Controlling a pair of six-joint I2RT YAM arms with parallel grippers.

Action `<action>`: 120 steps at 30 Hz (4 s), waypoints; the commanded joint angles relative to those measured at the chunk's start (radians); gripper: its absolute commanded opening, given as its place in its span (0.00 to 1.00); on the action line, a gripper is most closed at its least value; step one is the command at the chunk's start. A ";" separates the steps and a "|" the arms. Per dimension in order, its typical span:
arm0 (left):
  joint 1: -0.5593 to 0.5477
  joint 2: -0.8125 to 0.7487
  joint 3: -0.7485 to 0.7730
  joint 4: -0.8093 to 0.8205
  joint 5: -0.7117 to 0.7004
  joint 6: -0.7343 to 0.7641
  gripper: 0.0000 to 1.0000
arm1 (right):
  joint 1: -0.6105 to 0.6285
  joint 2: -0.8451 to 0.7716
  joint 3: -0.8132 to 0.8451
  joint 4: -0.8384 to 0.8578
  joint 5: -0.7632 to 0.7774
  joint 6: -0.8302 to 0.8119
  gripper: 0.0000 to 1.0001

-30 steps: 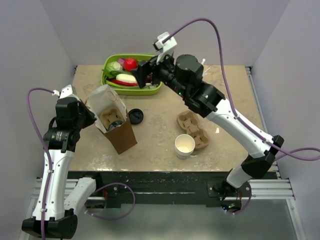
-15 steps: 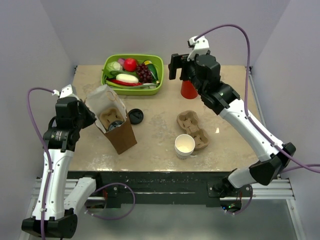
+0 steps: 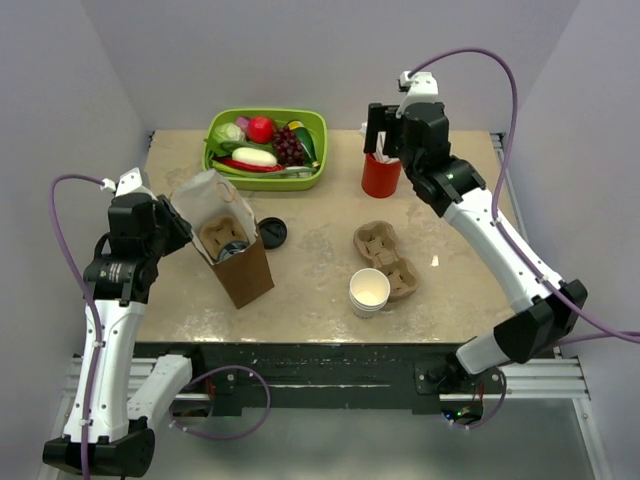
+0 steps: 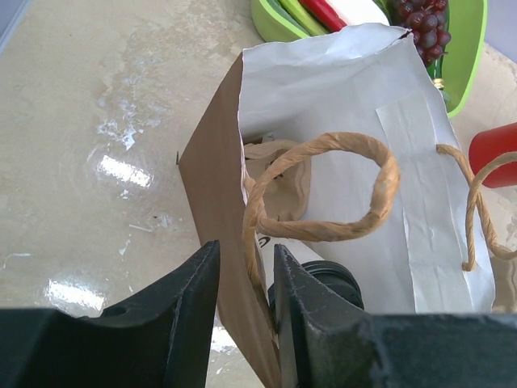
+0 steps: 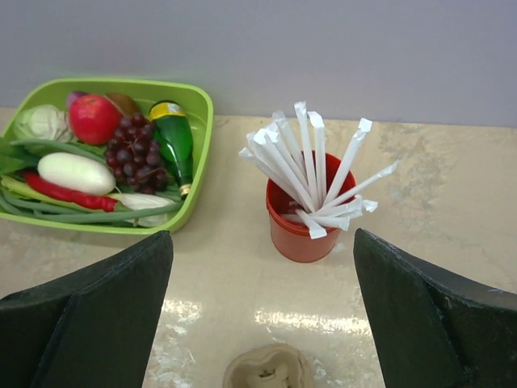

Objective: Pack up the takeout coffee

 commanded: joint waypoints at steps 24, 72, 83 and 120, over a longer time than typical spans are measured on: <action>0.004 -0.029 0.103 -0.043 -0.012 0.014 0.63 | -0.090 0.345 0.109 -0.091 0.029 0.002 0.78; 0.004 -0.038 0.177 -0.042 -0.032 0.028 1.00 | -0.061 -0.110 0.257 -0.060 -0.624 -0.117 0.00; 0.004 -0.041 0.278 -0.132 -0.291 0.015 1.00 | 0.454 0.156 0.587 -0.298 -0.481 -0.424 0.00; 0.004 -0.073 0.231 -0.105 -0.254 -0.015 1.00 | 0.536 0.350 0.672 -0.172 -0.318 -0.329 0.78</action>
